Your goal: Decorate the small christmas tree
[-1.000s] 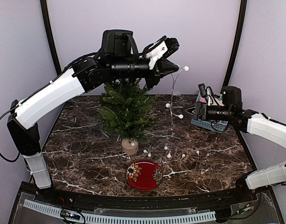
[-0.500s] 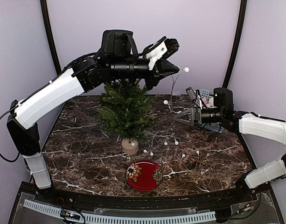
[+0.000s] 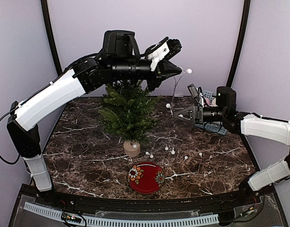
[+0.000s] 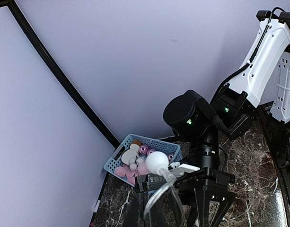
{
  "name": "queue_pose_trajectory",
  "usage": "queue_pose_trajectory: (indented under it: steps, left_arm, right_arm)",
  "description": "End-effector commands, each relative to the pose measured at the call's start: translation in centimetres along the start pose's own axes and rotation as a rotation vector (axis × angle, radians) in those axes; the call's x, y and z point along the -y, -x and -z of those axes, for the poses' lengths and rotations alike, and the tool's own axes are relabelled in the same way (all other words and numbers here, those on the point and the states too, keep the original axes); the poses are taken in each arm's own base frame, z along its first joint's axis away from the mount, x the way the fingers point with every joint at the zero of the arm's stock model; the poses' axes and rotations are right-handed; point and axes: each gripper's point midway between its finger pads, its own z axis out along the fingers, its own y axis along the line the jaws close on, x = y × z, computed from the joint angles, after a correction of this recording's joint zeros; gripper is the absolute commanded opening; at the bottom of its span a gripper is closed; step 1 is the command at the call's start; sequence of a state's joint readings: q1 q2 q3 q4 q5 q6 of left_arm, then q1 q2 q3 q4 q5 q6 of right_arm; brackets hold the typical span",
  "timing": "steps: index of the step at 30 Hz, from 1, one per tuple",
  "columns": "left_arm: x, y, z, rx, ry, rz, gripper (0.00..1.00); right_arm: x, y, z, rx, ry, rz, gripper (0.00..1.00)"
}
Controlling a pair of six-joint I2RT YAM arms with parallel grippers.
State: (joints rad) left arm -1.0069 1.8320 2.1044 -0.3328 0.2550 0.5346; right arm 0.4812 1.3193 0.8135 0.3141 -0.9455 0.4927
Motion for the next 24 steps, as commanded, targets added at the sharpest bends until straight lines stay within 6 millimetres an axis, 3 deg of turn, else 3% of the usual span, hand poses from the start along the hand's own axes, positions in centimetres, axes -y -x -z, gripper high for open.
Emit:
queue_pose_trajectory:
  steps: [1, 7, 11, 12, 19, 23, 24]
  left_arm:
    - [-0.4, 2.4, 2.4, 0.053, 0.008, -0.006, 0.0]
    - [-0.5, 2.2, 2.2, 0.047, 0.014, -0.008, 0.0]
    - [-0.6, 2.1, 2.2, 0.043, 0.022, -0.011, 0.0]
    - [-0.7, 2.1, 2.2, 0.042, 0.024, -0.011, 0.0]
    - [-0.9, 2.1, 2.4, 0.042, 0.035, -0.011, 0.0]
    - [-0.8, 2.5, 2.6, 0.053, 0.026, -0.01, 0.0]
    - [-0.7, 2.6, 2.7, 0.058, 0.021, -0.01, 0.0]
  right_arm:
    - [-2.0, 1.5, -0.7, 0.017, 0.062, 0.068, 0.57]
    - [-2.6, 1.4, -1.0, 0.01, 0.089, 0.072, 0.42]
    - [-3.1, 1.7, -0.7, 0.026, 0.089, 0.083, 0.05]
    - [-3.3, 2.1, -0.5, 0.04, 0.079, 0.089, 0.0]
    - [-4.2, 5.1, 2.5, 0.17, -0.056, 0.151, 0.0]
    - [-4.7, 5.0, 2.8, 0.144, -0.076, 0.168, 0.0]
    - [-4.6, 4.9, 2.9, 0.141, -0.087, 0.169, 0.04]
